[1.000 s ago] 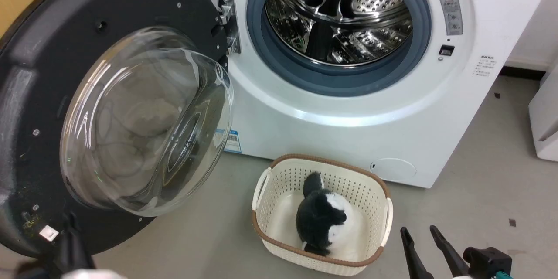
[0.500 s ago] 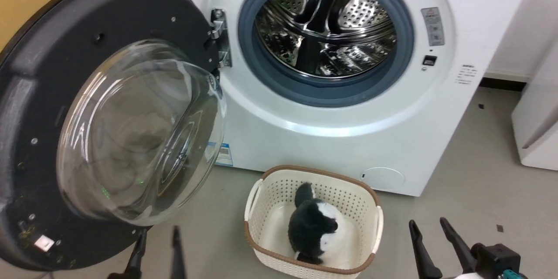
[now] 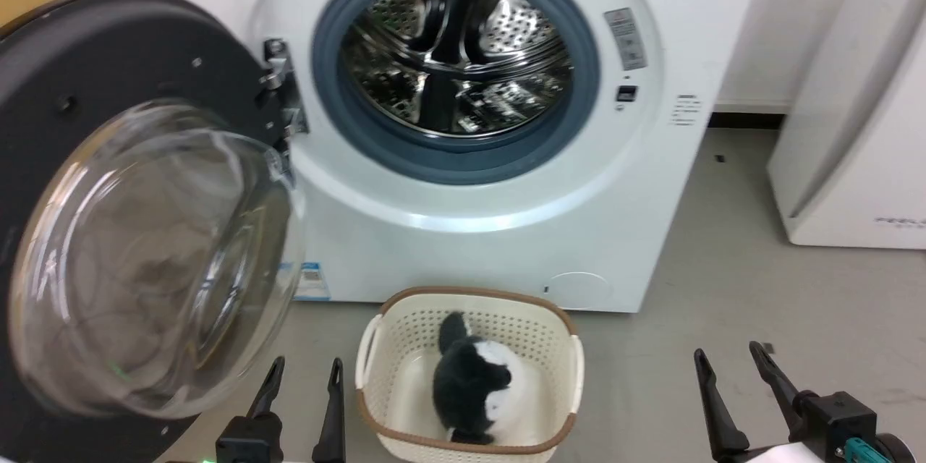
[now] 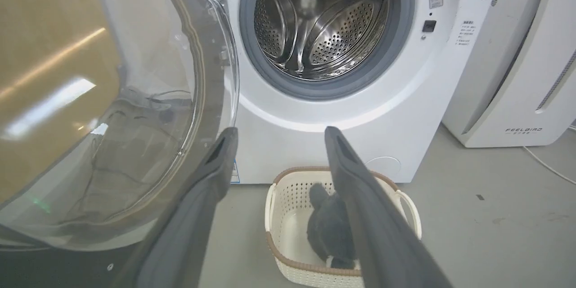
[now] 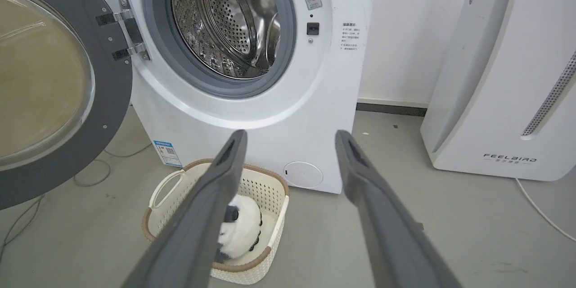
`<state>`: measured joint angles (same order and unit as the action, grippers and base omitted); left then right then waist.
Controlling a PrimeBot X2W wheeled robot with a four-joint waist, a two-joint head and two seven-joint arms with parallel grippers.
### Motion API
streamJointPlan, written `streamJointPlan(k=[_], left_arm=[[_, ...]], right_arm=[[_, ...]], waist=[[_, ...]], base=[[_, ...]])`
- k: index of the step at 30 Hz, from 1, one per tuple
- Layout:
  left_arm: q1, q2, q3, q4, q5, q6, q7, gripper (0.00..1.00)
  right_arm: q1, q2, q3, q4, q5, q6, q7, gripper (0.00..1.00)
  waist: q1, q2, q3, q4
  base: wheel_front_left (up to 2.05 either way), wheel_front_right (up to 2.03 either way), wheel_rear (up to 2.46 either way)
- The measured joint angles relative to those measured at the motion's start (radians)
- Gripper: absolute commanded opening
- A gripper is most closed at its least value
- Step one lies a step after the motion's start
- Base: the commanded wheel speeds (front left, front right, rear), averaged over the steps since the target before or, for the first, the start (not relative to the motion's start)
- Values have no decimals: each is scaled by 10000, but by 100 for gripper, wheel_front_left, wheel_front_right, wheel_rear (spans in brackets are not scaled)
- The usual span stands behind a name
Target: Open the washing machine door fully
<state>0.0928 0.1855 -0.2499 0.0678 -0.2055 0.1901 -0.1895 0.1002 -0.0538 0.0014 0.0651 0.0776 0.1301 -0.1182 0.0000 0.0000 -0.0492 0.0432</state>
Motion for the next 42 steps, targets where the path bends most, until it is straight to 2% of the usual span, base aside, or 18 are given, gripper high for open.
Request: streamJointPlan(k=[7, 18, 19, 42], left_arm=[[-114, 40, -33, 711, -96, -86, -38, 100], [-157, 4, -69, 1151, -199, -84, -134, 100], [-153, 0, -65, 1152, -199, -84, -134, 0], [-155, -182, 309, 932, 79, -351, 153, 0]], right_arm=[[198, 0, -17, -163, -8, 0, 123, 100], [194, 0, 81, -146, 61, 0, 153, 100], [190, -2, 73, -146, 59, 0, 153, 0], [127, -2, 59, -159, 4, 0, 288, 0]], waist=[[0, 0, -70, -481], [0, 0, -54, -604], [0, 0, -53, -604], [0, 0, 34, -577]], base=[[0, 0, 0], [0, 0, 0], [0, 0, 0], [0, 0, 0]])
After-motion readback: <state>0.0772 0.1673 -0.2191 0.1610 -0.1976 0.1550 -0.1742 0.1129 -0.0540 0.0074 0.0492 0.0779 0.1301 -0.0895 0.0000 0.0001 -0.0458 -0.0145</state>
